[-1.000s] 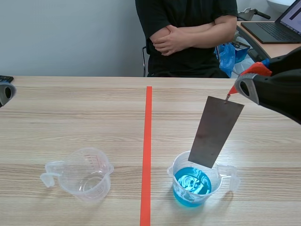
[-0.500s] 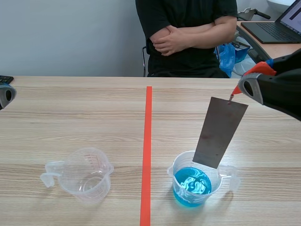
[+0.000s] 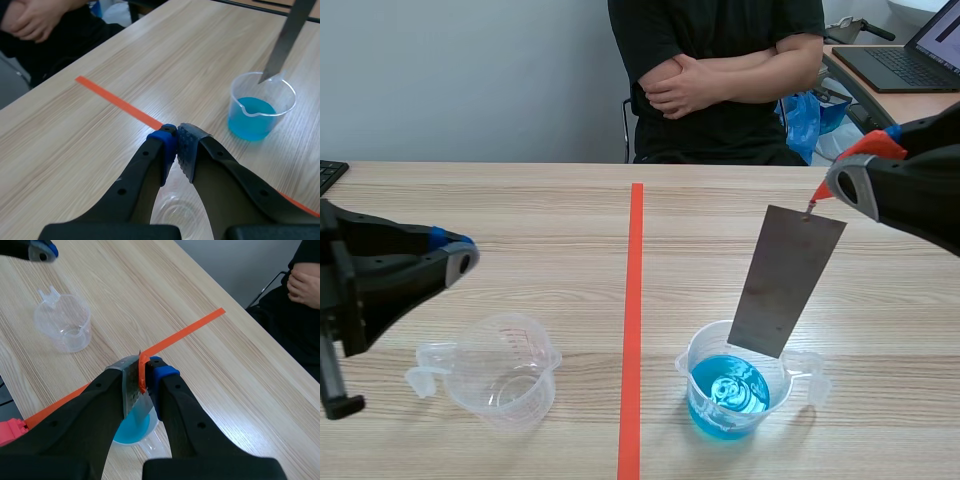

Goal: Do the redox reaction experiment.
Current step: 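Point at the plate with the left hand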

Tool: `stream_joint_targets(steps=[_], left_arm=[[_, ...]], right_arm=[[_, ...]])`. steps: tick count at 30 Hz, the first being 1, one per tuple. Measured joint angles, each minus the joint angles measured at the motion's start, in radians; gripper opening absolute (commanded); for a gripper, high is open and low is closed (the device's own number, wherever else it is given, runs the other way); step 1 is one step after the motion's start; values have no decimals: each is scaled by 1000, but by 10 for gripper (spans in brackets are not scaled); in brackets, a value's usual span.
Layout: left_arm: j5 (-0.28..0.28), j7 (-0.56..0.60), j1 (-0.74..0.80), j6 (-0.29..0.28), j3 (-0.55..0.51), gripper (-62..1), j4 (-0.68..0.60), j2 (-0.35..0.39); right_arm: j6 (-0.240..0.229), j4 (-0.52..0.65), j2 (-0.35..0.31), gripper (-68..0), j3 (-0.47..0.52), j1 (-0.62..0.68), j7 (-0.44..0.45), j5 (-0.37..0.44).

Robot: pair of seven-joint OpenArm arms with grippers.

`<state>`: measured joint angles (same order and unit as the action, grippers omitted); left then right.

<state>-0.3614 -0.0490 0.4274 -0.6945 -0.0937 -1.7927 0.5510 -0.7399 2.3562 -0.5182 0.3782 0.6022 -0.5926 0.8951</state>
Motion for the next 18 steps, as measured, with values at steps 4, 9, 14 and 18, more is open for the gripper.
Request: stream_joint_targets(steps=[4, 9, 14, 18], left_arm=[[87, 29, -84, 0, 133, -566, 34, 0], [136, 50, -171, 0, 235, -566, 156, -49], [183, 102, -226, 0, 341, -564, 241, -117], [233, 116, -275, 0, 428, -564, 285, -161]], right_arm=[[0, 0, 0, -660, 0, 0, 0, 0], [0, 0, 0, -660, 0, 0, 0, 0], [0, 0, 0, -660, 0, 0, 0, 0], [0, 0, 0, -660, 0, 0, 0, 0]])
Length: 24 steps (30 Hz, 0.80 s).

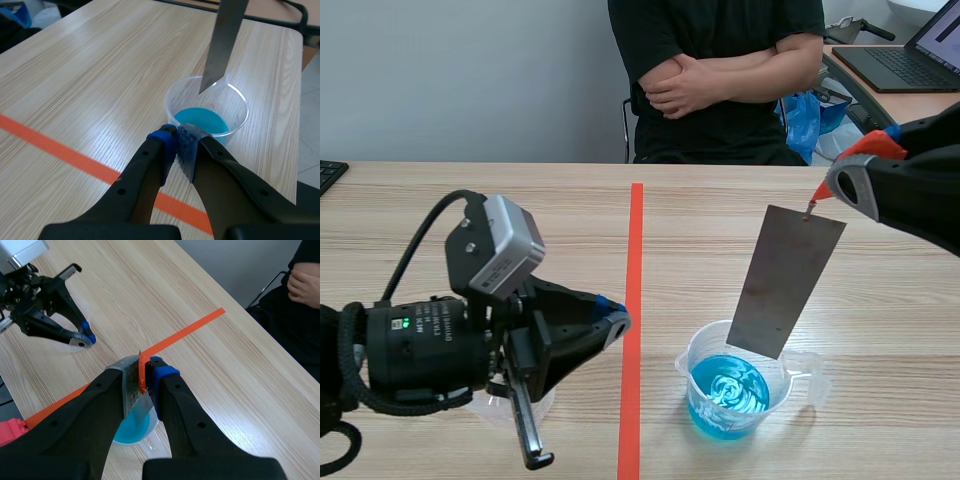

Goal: Do the redox reaction experiment.
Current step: 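Point at the plate with the left hand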

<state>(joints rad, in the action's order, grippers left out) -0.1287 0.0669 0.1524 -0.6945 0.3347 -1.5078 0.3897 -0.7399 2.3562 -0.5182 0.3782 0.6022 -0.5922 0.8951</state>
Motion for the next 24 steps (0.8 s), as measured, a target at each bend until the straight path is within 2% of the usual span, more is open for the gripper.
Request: stream_joint_targets(steps=[2, 4, 6, 15, 24], left_arm=[[21, 21, -21, 0, 36, -564, 15, -11], [69, 21, -43, 0, 63, -564, 31, -32], [85, 21, -60, 0, 84, -564, 54, -57], [84, 25, -114, 0, 127, -564, 152, -135], [84, 32, -119, 0, 127, -564, 165, -137]], right_arm=[[0, 0, 0, -660, 0, 0, 0, 0], [0, 0, 0, -660, 0, 0, 0, 0], [0, 0, 0, -660, 0, 0, 0, 0], [0, 0, 0, -660, 0, 0, 0, 4], [0, 0, 0, -660, 0, 0, 0, 4]])
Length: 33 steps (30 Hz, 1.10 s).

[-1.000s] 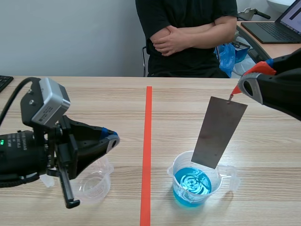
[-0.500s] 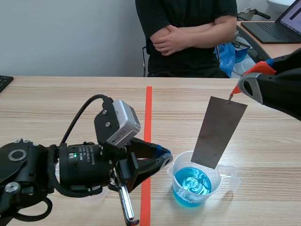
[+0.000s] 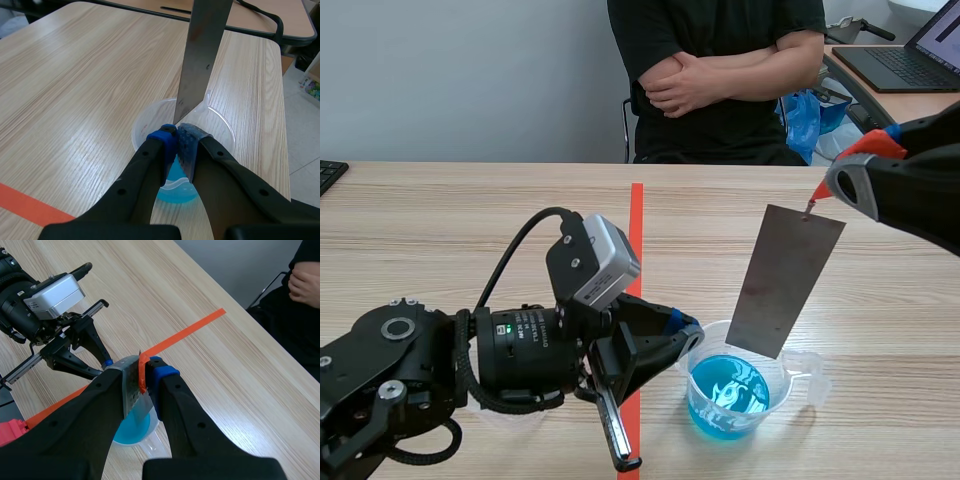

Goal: Do the redox reaction experiment.
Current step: 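Point at the plate with the left hand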

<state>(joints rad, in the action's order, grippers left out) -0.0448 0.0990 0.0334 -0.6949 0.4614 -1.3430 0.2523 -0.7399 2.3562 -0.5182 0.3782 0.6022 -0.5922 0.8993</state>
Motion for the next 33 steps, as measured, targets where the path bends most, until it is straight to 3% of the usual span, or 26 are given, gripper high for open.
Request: stream_joint_targets(steps=[8, 14, 24, 33], left_arm=[[0, 0, 0, 0, -4, -565, 0, 0], [-2, -3, 15, 0, -69, -565, -27, 3], [-15, -1, 216, 0, -323, -565, -291, 51], [-137, -3, 429, 0, -636, -565, -475, 75]], right_arm=[[0, 0, 0, -660, 0, 0, 0, 0], [0, 0, 0, -660, 0, 0, 0, 0], [0, 0, 0, -660, 0, 0, 0, 0], [0, 0, 0, -660, 0, 0, 0, 0]])
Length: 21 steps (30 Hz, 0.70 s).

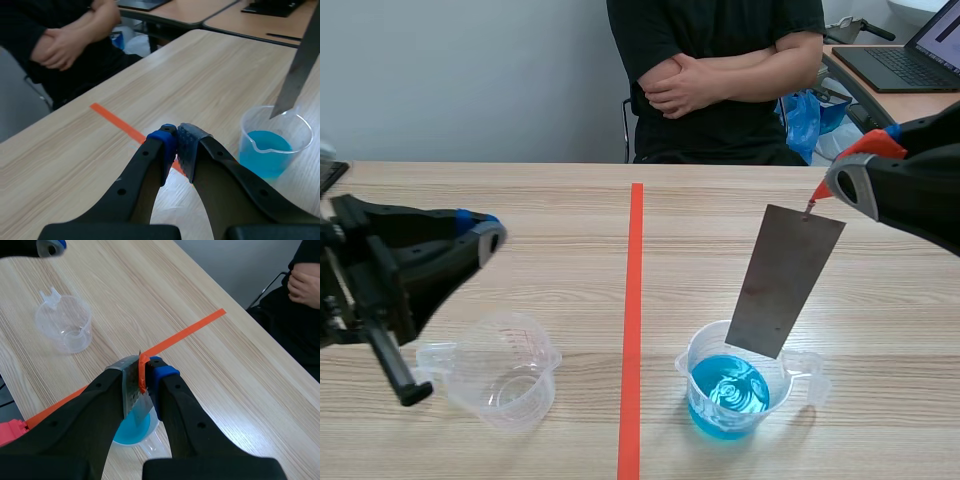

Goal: Do the redox reaction experiment.
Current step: 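Point at the plate with the left hand, then lower the plate into the blue solution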

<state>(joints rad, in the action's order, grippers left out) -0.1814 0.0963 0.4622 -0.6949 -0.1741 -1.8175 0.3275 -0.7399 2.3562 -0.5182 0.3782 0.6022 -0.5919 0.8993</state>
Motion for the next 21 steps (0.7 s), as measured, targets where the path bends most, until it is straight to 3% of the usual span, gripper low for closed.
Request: stream_joint_targets(steps=[9, 14, 21], left_arm=[[-89, -2, 178, 0, -285, -564, -89, -3], [-165, -6, 241, 0, -442, -564, -93, -57], [-211, -17, 277, 0, -527, -564, -93, -89]], right_arm=[[0, 0, 0, -660, 0, 0, 0, 0], [0, 0, 0, -660, 0, 0, 0, 0], [0, 0, 0, -660, 0, 0, 0, 0]])
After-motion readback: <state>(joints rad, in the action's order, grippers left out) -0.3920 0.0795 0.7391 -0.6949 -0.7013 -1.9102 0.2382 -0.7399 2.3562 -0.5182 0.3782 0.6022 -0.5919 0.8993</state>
